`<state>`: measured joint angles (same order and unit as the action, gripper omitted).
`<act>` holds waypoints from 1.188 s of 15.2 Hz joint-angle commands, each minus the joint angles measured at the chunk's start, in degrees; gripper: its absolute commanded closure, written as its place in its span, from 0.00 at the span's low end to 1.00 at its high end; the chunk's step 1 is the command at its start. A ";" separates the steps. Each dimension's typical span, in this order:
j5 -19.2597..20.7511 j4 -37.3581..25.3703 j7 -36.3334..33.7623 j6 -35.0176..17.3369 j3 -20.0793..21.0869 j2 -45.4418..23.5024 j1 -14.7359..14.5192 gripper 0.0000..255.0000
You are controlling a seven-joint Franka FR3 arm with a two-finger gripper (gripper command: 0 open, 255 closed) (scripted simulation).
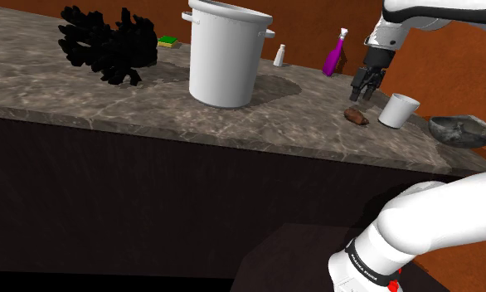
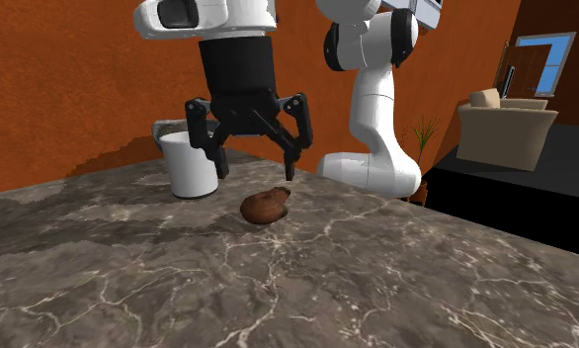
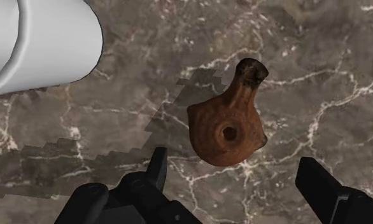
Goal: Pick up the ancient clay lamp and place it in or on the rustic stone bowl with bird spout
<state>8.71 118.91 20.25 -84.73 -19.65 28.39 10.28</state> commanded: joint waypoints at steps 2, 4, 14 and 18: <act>2.04 -3.78 2.27 1.96 -2.54 -3.46 1.32 0.00; 2.33 -3.14 2.42 1.40 -2.83 -3.52 1.51 0.00; 3.08 3.24 1.90 -3.28 -3.15 -1.77 1.98 0.00; 3.07 3.24 1.90 -3.28 -3.13 -1.77 2.00 0.00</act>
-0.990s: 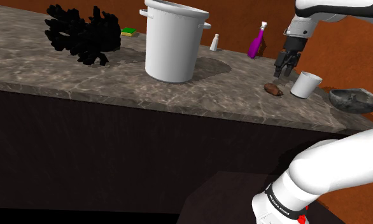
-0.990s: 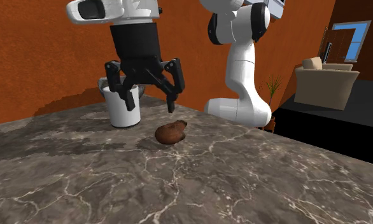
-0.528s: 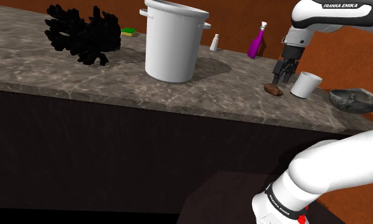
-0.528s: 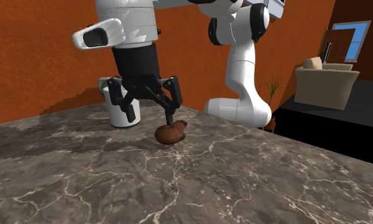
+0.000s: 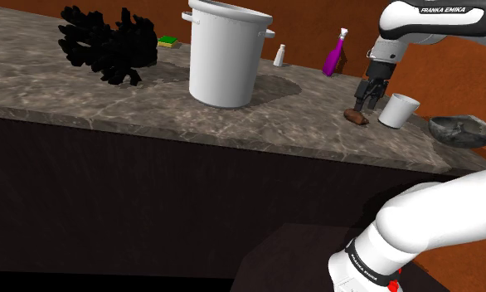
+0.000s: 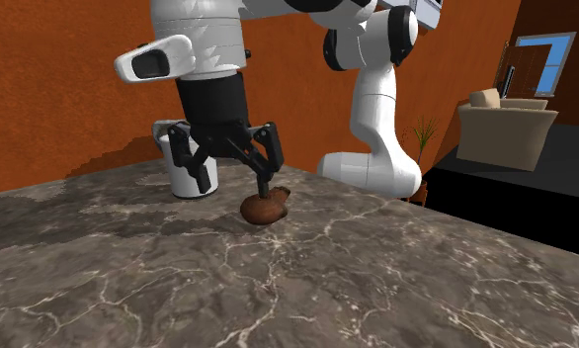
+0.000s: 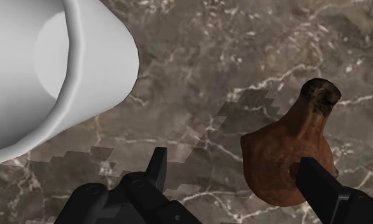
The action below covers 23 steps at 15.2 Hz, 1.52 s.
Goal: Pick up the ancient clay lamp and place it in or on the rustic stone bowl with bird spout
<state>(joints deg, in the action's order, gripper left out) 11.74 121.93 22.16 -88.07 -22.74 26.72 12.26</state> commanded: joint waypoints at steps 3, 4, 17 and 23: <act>0.03 0.37 -0.13 0.02 0.04 0.00 0.01 1.00; 0.06 0.62 -0.15 -0.12 0.04 0.11 0.03 1.00; -1.83 -0.83 -2.04 2.45 2.55 2.21 2.35 0.00; -2.91 6.33 -10.10 1.40 5.37 10.05 4.64 0.00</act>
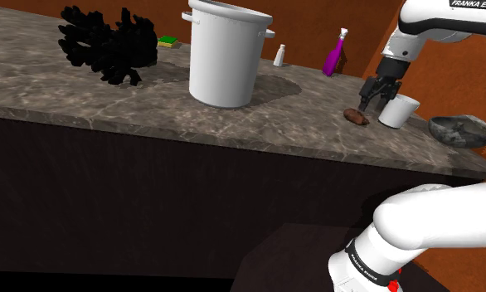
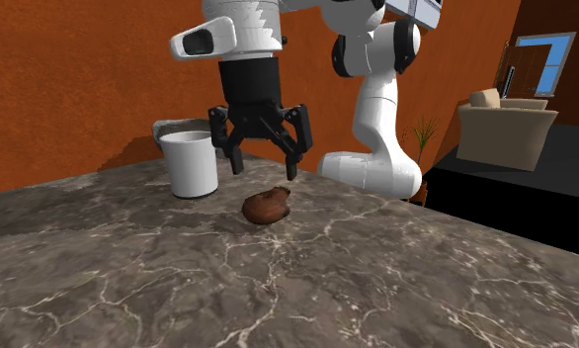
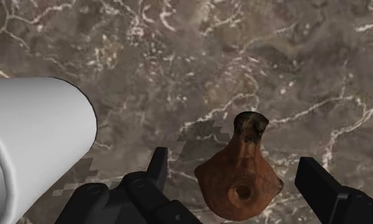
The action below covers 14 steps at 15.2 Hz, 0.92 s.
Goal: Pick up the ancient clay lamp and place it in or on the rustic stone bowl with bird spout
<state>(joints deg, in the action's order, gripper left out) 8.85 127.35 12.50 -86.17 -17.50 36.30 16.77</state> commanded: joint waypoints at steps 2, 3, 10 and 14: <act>0.16 2.76 -0.53 -1.88 0.01 0.94 0.26 0.00; 0.26 3.68 -0.58 -2.58 -0.05 1.16 0.32 0.00; 0.41 5.11 -0.64 -3.67 -0.16 1.49 0.42 0.00; 0.41 5.09 -0.64 -3.66 -0.16 1.48 0.42 1.00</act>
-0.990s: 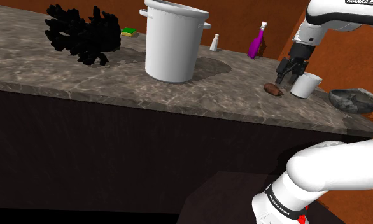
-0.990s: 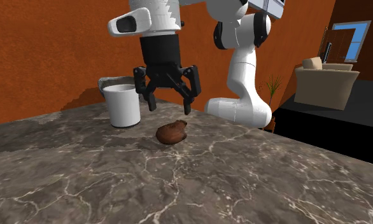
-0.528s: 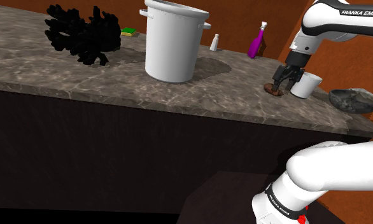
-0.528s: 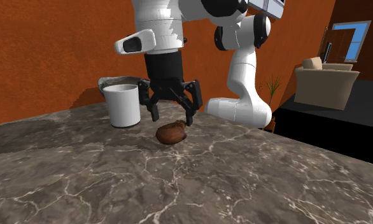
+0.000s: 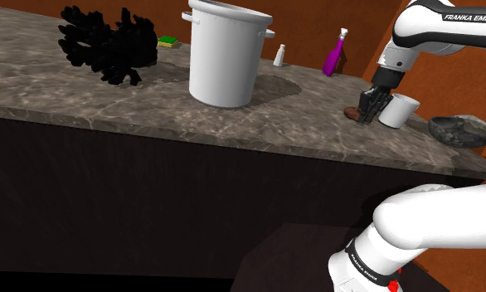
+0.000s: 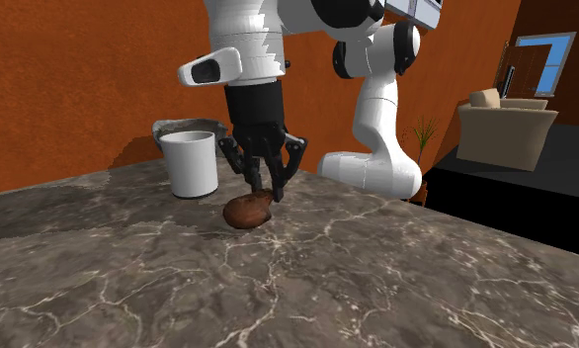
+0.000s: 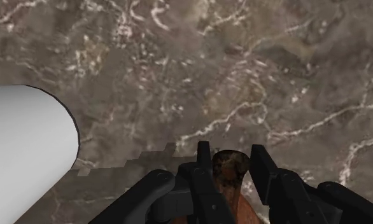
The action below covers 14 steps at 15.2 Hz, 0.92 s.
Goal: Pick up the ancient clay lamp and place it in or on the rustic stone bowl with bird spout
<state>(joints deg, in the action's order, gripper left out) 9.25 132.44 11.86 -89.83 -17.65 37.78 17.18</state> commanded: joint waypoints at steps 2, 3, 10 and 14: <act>0.00 0.00 0.00 0.00 0.00 0.00 0.00 1.00; 0.00 0.00 0.00 0.00 0.00 0.00 0.00 1.00; -0.18 -1.66 0.04 1.45 0.19 -0.21 -0.10 1.00; -0.54 -5.14 0.13 4.36 0.53 -0.79 -0.30 1.00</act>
<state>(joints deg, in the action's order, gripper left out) 8.83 128.21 12.00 -86.26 -17.24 37.15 16.95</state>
